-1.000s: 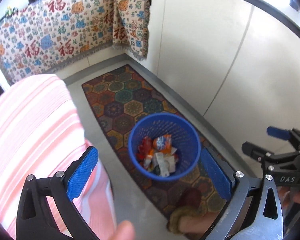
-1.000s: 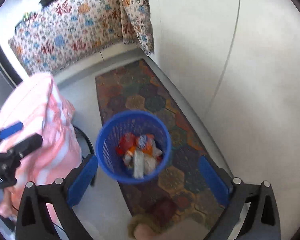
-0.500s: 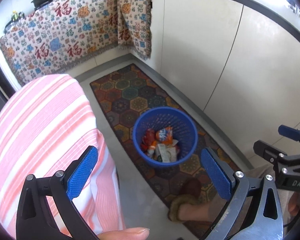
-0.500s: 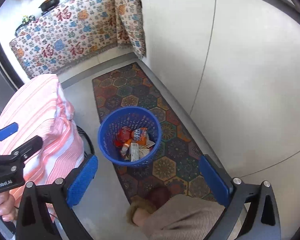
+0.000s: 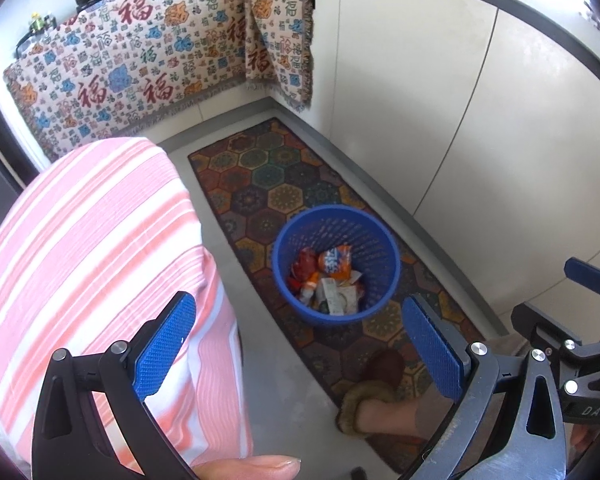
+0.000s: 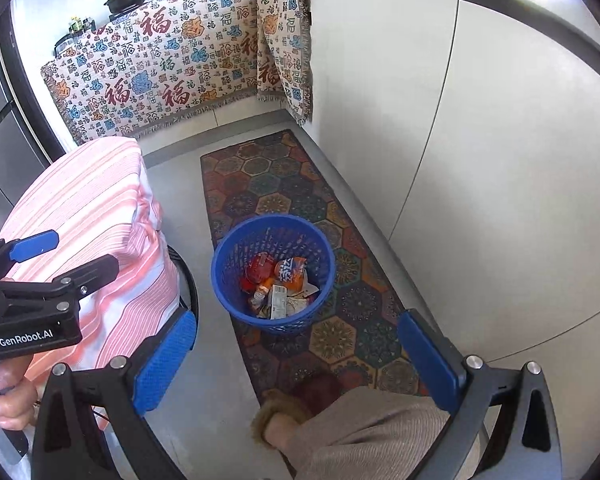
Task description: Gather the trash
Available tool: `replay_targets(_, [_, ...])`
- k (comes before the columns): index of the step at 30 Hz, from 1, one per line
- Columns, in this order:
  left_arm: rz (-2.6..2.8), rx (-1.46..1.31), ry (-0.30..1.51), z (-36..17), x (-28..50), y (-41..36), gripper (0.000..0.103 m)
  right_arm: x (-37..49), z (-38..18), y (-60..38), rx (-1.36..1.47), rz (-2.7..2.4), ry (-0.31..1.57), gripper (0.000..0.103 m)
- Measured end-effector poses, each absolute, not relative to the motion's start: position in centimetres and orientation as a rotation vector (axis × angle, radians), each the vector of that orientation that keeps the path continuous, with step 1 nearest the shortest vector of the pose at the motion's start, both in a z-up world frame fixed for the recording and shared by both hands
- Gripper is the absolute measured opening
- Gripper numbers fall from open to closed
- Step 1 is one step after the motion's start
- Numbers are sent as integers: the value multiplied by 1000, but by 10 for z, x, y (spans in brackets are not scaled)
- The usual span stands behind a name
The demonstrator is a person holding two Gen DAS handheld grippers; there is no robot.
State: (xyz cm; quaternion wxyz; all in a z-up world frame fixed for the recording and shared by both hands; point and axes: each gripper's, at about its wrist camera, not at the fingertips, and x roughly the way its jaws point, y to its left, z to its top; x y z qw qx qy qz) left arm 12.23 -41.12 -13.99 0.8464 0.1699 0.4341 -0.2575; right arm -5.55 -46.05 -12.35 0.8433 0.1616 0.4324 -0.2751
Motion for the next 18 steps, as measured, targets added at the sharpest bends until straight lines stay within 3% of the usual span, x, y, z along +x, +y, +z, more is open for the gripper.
replay_targets(18, [-536, 358, 926, -140, 123, -415, 102, -57, -122, -460, 341, -566, 920, 103])
